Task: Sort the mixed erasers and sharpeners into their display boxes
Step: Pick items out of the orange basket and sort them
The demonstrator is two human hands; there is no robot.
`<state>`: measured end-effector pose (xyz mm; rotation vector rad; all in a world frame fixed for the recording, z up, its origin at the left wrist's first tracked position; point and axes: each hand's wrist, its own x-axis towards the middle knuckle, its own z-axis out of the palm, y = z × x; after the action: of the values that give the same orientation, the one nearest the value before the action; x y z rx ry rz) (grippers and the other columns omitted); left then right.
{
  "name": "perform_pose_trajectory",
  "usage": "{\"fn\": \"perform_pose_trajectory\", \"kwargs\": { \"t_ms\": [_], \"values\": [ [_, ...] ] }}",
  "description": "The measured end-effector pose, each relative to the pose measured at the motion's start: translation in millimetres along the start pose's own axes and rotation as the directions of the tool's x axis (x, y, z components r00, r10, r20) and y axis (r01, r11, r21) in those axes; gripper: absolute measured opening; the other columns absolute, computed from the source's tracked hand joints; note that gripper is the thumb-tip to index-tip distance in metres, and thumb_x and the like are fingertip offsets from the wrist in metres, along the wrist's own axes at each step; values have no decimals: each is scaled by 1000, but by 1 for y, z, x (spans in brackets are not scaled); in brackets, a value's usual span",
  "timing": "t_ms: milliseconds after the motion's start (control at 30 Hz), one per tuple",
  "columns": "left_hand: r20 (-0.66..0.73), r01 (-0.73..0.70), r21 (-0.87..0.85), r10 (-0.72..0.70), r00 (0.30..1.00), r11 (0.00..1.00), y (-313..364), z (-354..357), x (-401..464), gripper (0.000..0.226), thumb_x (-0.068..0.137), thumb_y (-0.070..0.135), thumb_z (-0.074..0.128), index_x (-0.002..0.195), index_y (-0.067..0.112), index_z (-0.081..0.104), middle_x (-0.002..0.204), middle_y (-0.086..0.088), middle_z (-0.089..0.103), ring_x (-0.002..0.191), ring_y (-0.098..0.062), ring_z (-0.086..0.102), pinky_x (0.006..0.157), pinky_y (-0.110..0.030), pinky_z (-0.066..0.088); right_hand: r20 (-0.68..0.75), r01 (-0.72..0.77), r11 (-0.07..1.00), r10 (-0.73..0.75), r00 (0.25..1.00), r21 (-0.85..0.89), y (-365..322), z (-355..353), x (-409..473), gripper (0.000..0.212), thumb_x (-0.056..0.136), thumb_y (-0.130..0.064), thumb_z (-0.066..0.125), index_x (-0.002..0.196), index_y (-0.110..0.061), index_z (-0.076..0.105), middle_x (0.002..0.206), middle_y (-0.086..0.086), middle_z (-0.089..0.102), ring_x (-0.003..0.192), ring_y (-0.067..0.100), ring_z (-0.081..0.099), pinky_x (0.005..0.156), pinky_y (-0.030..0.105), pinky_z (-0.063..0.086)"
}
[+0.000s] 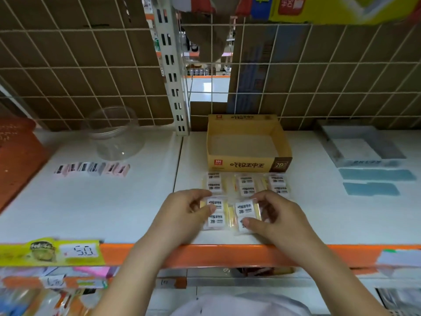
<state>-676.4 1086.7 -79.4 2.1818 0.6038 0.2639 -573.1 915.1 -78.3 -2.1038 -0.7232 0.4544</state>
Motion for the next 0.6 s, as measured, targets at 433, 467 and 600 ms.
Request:
{"fn": "perform_pose_trajectory", "kwargs": {
  "t_ms": [433, 467, 600],
  "values": [
    [146, -260, 358, 222, 964, 897, 8, -1, 2, 40, 87, 32, 59, 125, 20, 57, 124, 6, 51, 117, -10, 41, 94, -17, 30, 66, 234, 875, -228, 971, -424, 8, -3, 4, 47, 70, -44, 55, 102, -14, 71, 102, 0, 62, 102, 23, 50, 85, 23, 32],
    [143, -263, 358, 226, 964, 896, 8, -1, 2, 39, 87, 31, 59, 125, 20, 58, 124, 6, 51, 118, -10, 41, 95, -16, 30, 67, 234, 872, -227, 972, -429, 9, -4, 5, 45, 72, -43, 57, 104, -14, 70, 104, -1, 62, 104, 21, 48, 85, 21, 30],
    [53, -258, 289, 254, 966, 922, 9, -3, 3, 32, 87, 32, 57, 115, 20, 65, 113, 7, 57, 109, -10, 50, 89, -17, 36, -92, 295, 854, -366, 926, -429, 8, -5, 8, 28, 78, -27, 57, 95, -10, 72, 96, 3, 65, 93, 23, 57, 78, 13, 37]
  ]
}}
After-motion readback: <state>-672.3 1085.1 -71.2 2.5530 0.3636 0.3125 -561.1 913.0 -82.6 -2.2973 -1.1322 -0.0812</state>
